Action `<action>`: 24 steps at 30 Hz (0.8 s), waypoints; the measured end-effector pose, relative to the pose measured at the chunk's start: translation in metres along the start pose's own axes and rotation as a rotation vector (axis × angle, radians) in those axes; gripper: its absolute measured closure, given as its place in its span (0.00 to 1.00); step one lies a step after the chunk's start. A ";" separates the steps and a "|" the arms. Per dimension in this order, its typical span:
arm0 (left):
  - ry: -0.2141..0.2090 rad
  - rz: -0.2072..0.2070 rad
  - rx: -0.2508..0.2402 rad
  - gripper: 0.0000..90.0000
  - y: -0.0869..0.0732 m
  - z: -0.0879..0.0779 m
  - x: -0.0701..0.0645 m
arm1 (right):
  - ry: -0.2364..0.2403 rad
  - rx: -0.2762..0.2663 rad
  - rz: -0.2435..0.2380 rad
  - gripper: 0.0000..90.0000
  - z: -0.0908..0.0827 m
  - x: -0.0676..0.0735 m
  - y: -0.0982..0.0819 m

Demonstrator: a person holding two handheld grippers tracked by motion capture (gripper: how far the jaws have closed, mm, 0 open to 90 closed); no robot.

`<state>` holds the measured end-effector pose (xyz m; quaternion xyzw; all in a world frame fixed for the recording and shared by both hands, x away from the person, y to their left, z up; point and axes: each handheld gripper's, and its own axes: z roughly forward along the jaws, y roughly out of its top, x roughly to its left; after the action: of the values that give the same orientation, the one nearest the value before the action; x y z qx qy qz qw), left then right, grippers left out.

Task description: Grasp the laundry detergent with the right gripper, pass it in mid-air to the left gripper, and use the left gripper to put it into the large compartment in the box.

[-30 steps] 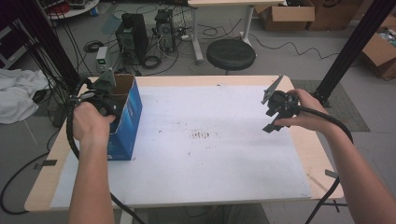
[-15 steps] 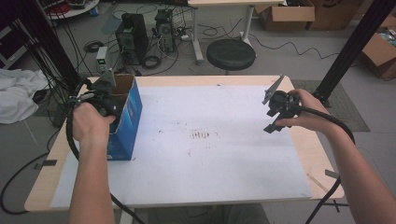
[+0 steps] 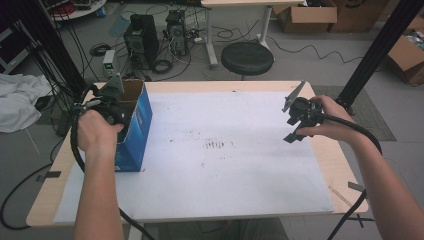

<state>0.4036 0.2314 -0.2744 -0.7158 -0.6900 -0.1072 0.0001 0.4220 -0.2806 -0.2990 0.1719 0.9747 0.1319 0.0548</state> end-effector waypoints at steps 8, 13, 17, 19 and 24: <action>-0.010 -0.008 -0.003 0.42 0.000 0.000 0.002 | 0.000 -0.006 0.003 0.32 -0.001 -0.001 -0.002; -0.022 -0.024 -0.008 0.37 -0.001 -0.003 0.003 | -0.001 -0.003 0.006 0.32 -0.002 0.000 -0.002; -0.023 -0.024 -0.027 0.34 -0.002 -0.008 0.004 | 0.000 -0.002 0.002 0.32 -0.002 0.001 -0.002; -0.014 -0.019 -0.035 0.31 -0.002 -0.013 0.004 | 0.000 -0.003 0.004 0.31 -0.003 0.001 -0.002; 0.000 0.000 -0.055 0.26 -0.006 -0.031 0.006 | -0.001 -0.008 0.002 0.31 -0.006 0.003 -0.002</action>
<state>0.3935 0.2329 -0.2441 -0.7154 -0.6869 -0.1264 -0.0197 0.4174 -0.2824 -0.2941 0.1728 0.9740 0.1358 0.0557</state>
